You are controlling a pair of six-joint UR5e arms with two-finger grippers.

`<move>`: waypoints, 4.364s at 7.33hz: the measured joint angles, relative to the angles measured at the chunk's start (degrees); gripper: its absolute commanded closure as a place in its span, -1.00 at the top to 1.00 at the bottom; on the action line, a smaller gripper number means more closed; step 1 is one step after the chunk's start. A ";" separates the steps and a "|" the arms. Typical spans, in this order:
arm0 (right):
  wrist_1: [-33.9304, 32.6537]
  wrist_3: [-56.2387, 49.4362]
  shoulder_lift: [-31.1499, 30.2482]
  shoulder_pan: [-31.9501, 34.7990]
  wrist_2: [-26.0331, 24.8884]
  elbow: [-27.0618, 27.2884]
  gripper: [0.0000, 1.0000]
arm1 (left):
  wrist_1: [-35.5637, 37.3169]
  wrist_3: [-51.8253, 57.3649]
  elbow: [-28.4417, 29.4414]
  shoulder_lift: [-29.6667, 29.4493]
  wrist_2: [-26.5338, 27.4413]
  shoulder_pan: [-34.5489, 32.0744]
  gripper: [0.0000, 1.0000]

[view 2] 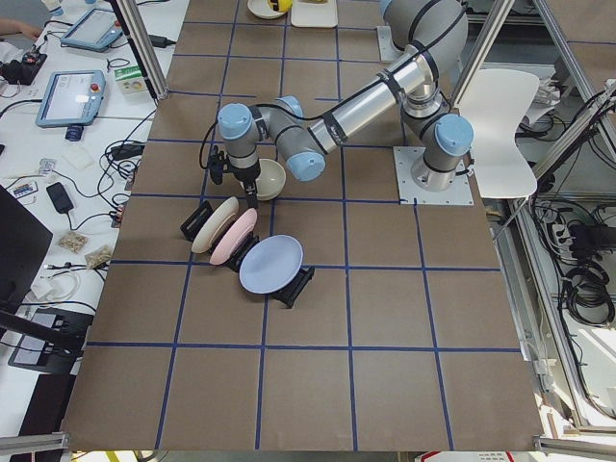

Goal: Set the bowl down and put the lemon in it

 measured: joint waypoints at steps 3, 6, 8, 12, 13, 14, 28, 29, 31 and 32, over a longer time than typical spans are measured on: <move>-0.04 -0.02 0.04 0.00 -0.19 -0.03 -0.58 | -0.22 0.26 -1.30 -1.16 -0.78 -0.35 1.00; 0.00 -0.10 0.08 -0.08 -0.23 -0.02 -0.59 | 0.09 0.41 -2.21 -2.94 -3.38 -0.35 -0.62; 0.00 -0.05 0.04 -0.09 0.01 -0.01 -0.59 | 0.09 0.18 -2.16 -3.87 -4.23 -0.41 -1.00; -0.01 -0.02 0.01 -0.01 0.13 -0.03 -0.59 | -0.13 -1.06 -1.83 -3.42 -4.43 -1.74 -1.00; 0.00 -0.02 0.05 0.00 0.13 -0.03 -0.59 | -0.15 -1.26 -1.57 -2.71 -4.46 -3.06 -1.00; -0.02 -0.02 0.08 0.00 0.13 -0.03 -0.59 | -0.15 -1.38 -1.28 -1.69 -5.11 -4.49 -1.00; 0.00 -0.18 0.10 -0.09 -0.28 0.05 -0.58 | 9.51 -36.15 -7.59 -1.26 -9.50 -41.14 1.00; -0.02 -0.12 0.09 -0.09 -0.29 0.04 -0.59 | 9.65 -36.04 -7.50 -1.25 -9.54 -41.09 1.00; -0.06 -0.01 0.06 -0.07 -0.06 -0.05 -0.58 | 8.91 -35.36 -6.19 -0.35 -8.95 -40.27 1.00; -0.18 0.19 0.13 0.04 0.13 -0.21 -0.58 | 7.36 -35.14 -4.53 0.68 -8.21 -39.29 1.00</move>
